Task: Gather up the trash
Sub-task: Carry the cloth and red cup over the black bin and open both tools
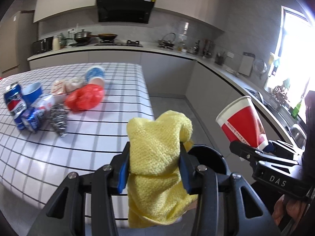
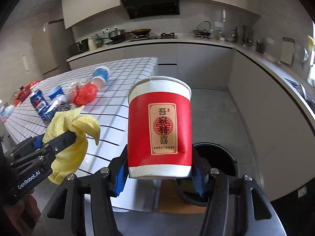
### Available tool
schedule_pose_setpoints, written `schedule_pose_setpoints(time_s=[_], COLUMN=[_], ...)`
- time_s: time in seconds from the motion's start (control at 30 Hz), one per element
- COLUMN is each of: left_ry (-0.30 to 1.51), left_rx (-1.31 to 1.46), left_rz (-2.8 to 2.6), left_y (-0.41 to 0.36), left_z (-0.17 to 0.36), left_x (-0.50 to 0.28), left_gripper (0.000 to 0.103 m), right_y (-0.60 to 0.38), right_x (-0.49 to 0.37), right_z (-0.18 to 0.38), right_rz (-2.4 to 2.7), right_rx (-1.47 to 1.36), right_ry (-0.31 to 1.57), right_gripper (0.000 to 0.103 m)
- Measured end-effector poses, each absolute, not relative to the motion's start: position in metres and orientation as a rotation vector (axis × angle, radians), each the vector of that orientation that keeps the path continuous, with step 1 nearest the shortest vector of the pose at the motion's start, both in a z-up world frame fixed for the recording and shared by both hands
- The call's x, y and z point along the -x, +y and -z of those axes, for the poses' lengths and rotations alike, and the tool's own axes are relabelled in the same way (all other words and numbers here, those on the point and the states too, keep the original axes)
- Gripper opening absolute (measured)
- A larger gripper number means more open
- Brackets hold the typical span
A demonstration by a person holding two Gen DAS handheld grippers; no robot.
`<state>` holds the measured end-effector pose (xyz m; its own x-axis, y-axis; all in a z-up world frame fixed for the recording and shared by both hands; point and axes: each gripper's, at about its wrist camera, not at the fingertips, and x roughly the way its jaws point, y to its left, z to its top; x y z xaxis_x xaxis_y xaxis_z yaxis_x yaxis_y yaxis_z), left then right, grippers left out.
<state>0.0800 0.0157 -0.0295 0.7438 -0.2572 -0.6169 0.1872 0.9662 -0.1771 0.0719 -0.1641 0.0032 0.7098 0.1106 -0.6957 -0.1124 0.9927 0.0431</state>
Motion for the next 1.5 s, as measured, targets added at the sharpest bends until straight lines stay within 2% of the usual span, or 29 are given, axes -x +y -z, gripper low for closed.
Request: schedule_pose_setpoints(time_s=[0.53,0.9,1.23,1.27,1.3,1.33,1.37,1.4,1.5], left_ry=[0.753,0.854,0.955,0.966,0.982,0.992,1.014,1.042,1.052], left_rx=[0.061,0.021,0.026,0.04,0.068,0.076,0.039,-0.014,-0.012], left_rz=[0.374,0.405,0.415,0.426,0.454,0.469,0.433,0.368,0.299], left_y=[-0.082,-0.136,-0.154,-0.154,-0.155,-0.157,-0.158,-0.157,-0.141], left_z=[0.055,0.1,0.139,0.142,0.146,0.158,0.169,0.181,0.188], left_x=[-0.088,-0.112,-0.135,-0.138,-0.143,-0.148,-0.153,-0.157,-0.155], left_gripper=[0.045,0.045,0.045,0.047,0.059,0.092,0.103,0.1,0.1], right_y=[-0.273,-0.324,-0.337,-0.337,-0.336,-0.334,-0.333,-0.336,-0.348], right_x=[-0.053,-0.078,-0.123,-0.127,-0.13,-0.135,-0.142,-0.145,-0.149], right_z=[0.024,0.078,0.128,0.133,0.138,0.148,0.167,0.181,0.209], right_rz=[-0.098,-0.144,-0.22,-0.236,-0.252,-0.279,-0.294,-0.267,-0.227], right_rx=[0.047,0.087,0.104,0.109,0.119,0.149,0.218,0.277,0.341], right_ry=[0.801,0.899,1.024,1.039,1.056,1.076,1.081,1.106,1.144], right_gripper=[0.057,0.057,0.058,0.058,0.059,0.062,0.094,0.103,0.103])
